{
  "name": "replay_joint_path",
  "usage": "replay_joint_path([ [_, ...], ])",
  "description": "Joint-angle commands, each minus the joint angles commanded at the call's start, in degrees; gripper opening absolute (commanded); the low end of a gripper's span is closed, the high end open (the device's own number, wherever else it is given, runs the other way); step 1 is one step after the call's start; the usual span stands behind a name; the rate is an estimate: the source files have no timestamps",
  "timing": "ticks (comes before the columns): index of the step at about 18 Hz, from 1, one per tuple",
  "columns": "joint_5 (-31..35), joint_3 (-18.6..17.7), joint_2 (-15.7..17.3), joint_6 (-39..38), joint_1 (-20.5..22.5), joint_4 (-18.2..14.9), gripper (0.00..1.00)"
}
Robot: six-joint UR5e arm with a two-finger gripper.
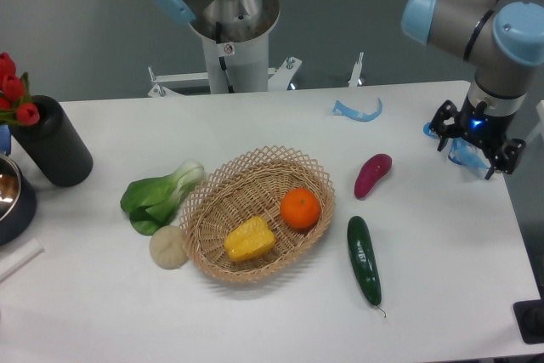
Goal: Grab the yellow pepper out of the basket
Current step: 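Move the open gripper over the basket toward the yellow pepper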
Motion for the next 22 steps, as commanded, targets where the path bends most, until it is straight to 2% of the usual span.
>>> replay_joint_path([
  [5,-0.53,-0.61,0.17,-0.09,-1.14,0.0,1.0],
  [7,-2.18,-2.45,0.61,-0.09,-1.14,0.26,1.0],
  [10,-7.63,-6.05,4.12,-1.92,-0.88,0.7,1.0],
  [13,-7.38,-7.12,5.62,-4.65,-2.8,0.62,1.0],
  [18,-7.21,-6.77,5.54,-24.05,-7.72,1.05,1.0],
  [20,-7.03,-6.5,5.19,-24.78,-10.19,1.49,1.0],
  [22,-7.03,-7.2,5.36,-25.05,-12.91,3.86,1.0],
])
